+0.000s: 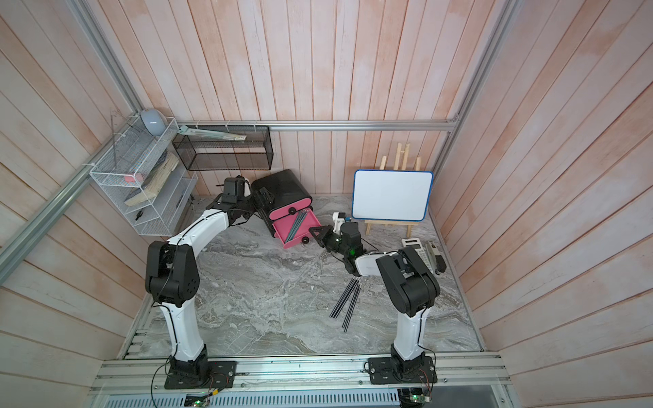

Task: Please place the pencils in the drawer according to their color
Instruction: Close the drawer in the storage box.

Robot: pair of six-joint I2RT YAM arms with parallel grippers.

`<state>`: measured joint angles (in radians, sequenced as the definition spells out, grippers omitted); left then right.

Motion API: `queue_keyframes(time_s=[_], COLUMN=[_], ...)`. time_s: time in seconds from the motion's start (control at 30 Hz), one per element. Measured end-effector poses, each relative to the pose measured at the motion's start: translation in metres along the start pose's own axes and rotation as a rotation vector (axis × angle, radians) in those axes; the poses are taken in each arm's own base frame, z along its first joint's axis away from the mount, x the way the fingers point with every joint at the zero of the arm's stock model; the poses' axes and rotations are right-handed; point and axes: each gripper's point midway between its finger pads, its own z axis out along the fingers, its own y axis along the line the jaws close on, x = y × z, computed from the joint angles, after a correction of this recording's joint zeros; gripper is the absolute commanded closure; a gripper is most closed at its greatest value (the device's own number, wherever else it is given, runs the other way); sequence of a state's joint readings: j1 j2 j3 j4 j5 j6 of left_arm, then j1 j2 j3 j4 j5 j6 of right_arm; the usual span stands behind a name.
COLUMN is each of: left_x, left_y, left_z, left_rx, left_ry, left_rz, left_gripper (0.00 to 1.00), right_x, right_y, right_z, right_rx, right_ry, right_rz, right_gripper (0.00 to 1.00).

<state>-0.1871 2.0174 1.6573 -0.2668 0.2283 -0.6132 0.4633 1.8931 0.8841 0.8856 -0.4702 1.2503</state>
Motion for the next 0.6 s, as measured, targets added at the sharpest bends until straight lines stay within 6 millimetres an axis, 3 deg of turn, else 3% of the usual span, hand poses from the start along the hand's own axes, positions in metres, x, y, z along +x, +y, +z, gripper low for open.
queue_keyframes(time_s=[0.17,0.4,0.6], left_x=[0.001,0.002,0.003], left_y=[0.0,-0.001,-0.003], left_z=[0.0,0.001,0.001], left_rx=[0.004,0.012,0.027], left_ry=[0.001,0.001,0.003], left_rz=[0.001,0.003,0.004], left_gripper=[0.0,0.0,0.0], right_x=[0.01,0.013,-0.002], right_y=[-0.036,-0.061,-0.055], right_z=[-0.007,0.002,0.025], right_rx=[0.072,0.113,0.094], right_ry=[0.012,0.026,0.019], right_rz=[0.041,0.064,0.056], right_gripper=[0.9,0.9,0.91])
